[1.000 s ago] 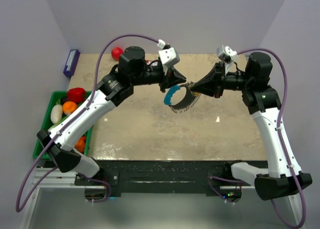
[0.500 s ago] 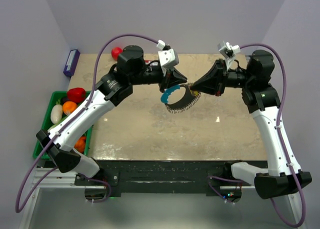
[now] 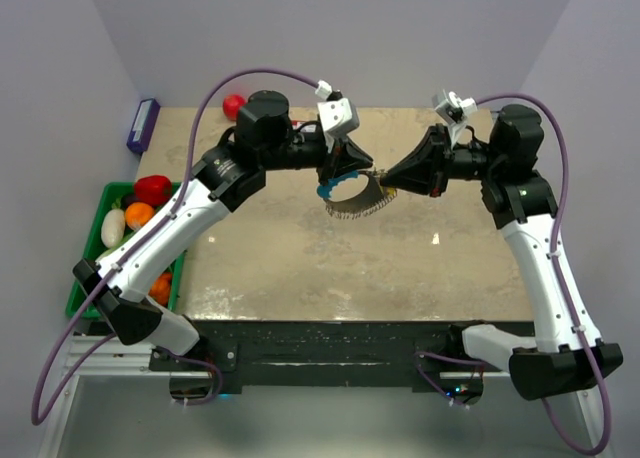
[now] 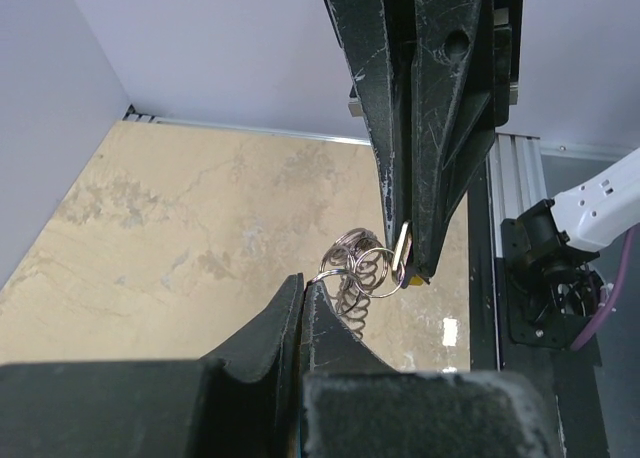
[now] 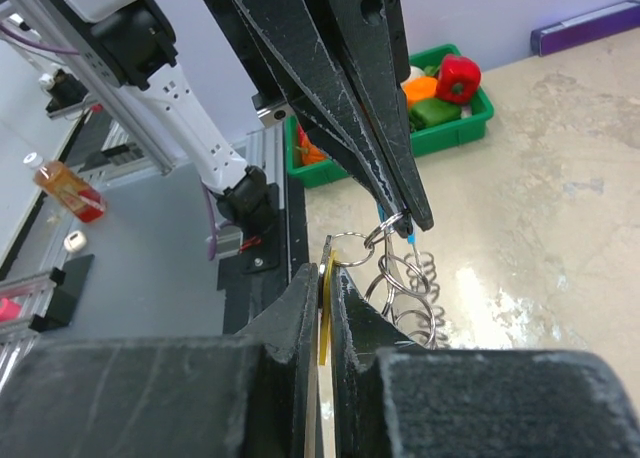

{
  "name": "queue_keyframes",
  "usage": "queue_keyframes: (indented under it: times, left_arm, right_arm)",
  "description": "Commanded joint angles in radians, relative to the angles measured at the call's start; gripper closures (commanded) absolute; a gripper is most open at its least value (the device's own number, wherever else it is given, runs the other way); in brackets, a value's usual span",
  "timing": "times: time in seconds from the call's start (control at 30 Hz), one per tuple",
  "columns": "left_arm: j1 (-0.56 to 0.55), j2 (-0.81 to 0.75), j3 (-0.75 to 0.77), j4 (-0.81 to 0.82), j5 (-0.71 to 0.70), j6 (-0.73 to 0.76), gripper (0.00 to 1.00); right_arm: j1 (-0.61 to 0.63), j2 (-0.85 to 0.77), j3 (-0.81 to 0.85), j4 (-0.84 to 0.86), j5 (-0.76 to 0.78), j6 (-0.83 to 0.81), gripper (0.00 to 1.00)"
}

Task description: Remove the keys from the keyring

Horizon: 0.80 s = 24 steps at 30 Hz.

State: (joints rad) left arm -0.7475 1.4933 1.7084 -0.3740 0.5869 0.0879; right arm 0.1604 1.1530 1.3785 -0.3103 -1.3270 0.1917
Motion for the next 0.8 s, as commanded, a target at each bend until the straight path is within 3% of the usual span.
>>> queue_keyframes:
  times: [0.0,0.07,0.2,0.23,0.77]
  left_arm:
    - [0.043,0.024,0.036,-0.002,-0.148,0.013,1.0]
    - [0.043,0.022,0.036,-0.002,-0.15,0.012,1.0]
    - [0.043,0.024,0.042,-0.002,-0.162,-0.007,1.0]
    - [0.043,0.024,0.043,0.0,-0.165,-0.011,1.0]
    - [0.043,0.045,0.074,0.006,-0.199,-0.126,1.0]
  right_arm:
    - [0.008,-0.076,0.016,-0.061,-0.152,-0.056,1.0]
    - [0.008,-0.076,0.02,-0.134,-0.132,-0.101,1.0]
    - [0.069,-0.065,0.073,-0.428,0.041,-0.448,1.0]
    - [0.092,-0.064,0.07,-0.472,0.119,-0.471,1.0]
    - [0.172,-0.107,-0.065,-0.27,0.453,-0.373,1.0]
